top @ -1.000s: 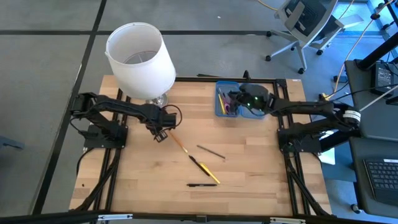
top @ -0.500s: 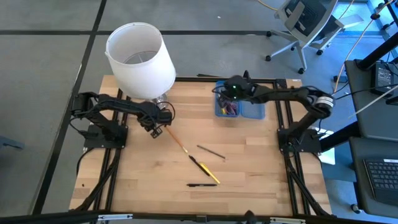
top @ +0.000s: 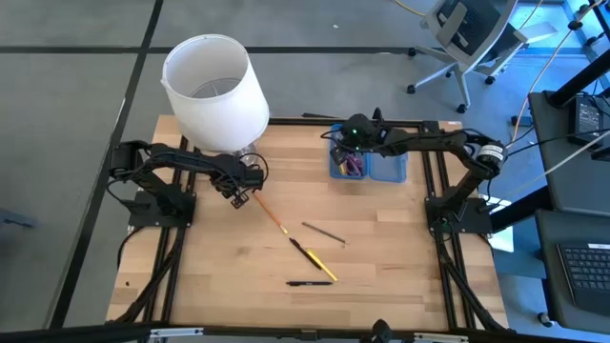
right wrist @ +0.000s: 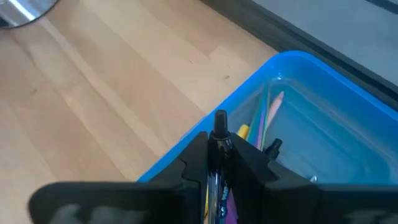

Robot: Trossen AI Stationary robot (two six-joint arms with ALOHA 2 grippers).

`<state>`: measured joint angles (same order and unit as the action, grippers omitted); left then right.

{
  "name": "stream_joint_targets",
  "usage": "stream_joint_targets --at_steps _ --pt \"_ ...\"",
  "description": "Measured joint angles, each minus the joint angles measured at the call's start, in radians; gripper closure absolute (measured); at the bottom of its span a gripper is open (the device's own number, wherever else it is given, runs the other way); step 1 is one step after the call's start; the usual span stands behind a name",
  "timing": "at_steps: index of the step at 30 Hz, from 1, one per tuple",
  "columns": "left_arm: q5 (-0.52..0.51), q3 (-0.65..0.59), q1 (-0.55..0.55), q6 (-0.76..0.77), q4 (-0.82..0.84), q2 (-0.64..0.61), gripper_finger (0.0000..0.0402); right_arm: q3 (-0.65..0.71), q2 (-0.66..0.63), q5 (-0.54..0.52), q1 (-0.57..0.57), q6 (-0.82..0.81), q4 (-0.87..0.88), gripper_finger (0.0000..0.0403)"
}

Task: Pick & place school supplies into a supply box
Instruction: Put the black transparent pen into the blue supply box, then put the blue pen into the blue supply box

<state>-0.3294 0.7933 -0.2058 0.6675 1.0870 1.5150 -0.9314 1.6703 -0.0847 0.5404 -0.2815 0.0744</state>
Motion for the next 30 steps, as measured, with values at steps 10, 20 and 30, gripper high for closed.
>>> stream_joint_targets --at_steps 10,20,30 --pt "-0.017 0.000 0.000 -0.035 0.000 0.000 0.0264 0.000 0.000 0.000 0.000 0.001 0.026 0.0295" --pt "-0.009 0.000 0.016 -0.031 -0.013 0.000 0.0201 0.000 0.000 0.007 0.000 -0.002 0.111 0.0287" --pt "0.211 -0.124 0.046 -0.084 -0.234 -0.011 0.0207 0.000 0.000 0.008 0.000 -0.002 0.165 0.0288"
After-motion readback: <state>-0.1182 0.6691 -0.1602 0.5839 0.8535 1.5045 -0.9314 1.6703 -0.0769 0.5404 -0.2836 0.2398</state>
